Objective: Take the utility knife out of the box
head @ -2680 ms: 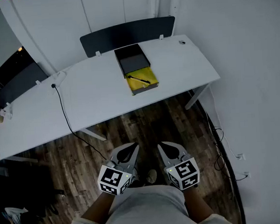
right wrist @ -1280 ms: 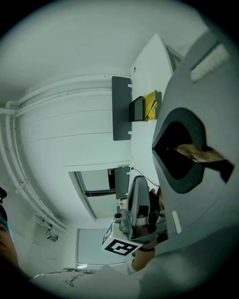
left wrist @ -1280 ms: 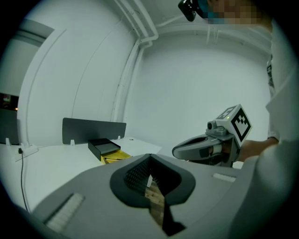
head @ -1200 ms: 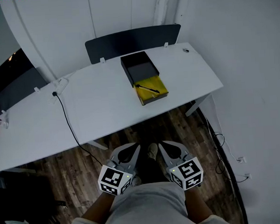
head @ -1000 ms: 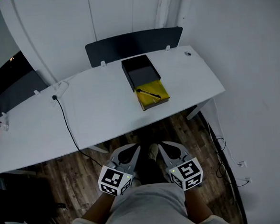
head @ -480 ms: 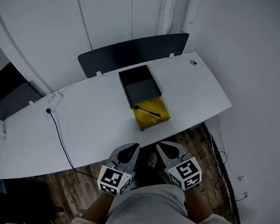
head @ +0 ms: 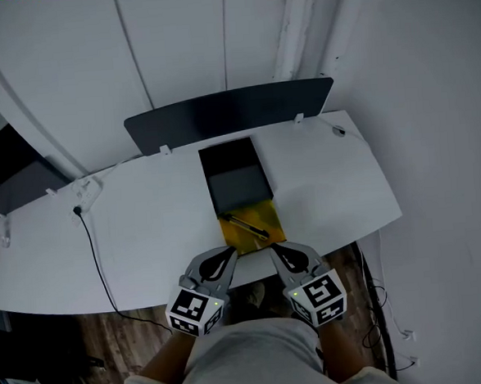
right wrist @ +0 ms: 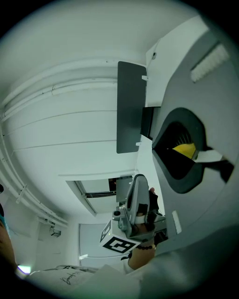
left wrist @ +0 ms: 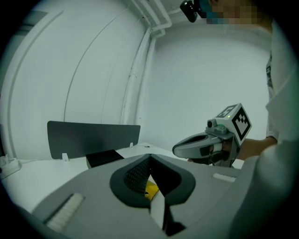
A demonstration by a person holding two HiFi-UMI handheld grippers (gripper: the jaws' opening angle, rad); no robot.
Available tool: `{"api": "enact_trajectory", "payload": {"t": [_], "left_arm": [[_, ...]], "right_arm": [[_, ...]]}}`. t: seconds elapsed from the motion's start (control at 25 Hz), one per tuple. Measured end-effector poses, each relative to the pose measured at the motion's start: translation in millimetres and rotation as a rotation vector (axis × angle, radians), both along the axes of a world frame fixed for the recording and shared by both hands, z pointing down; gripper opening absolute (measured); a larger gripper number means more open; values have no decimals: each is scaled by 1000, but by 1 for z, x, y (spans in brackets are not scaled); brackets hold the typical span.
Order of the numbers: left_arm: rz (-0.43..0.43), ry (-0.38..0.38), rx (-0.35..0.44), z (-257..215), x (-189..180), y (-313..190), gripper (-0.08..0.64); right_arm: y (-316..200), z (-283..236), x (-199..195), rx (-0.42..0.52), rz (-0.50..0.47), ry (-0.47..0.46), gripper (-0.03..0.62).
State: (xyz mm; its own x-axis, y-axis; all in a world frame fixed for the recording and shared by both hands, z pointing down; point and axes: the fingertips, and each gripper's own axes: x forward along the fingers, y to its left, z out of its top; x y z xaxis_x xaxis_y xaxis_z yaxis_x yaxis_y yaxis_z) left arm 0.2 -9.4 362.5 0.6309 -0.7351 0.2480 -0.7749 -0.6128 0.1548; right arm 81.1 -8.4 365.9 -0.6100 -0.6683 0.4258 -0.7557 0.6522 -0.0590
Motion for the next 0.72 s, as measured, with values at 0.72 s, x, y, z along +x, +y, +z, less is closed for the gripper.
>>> {"api": "enact_trajectory", "payload": {"t": [0.72], "left_arm": [[-80,-14,-24,3,7,-61,0]], "right_arm": [[-66,9,12,-42,-60,-21,15]]}}
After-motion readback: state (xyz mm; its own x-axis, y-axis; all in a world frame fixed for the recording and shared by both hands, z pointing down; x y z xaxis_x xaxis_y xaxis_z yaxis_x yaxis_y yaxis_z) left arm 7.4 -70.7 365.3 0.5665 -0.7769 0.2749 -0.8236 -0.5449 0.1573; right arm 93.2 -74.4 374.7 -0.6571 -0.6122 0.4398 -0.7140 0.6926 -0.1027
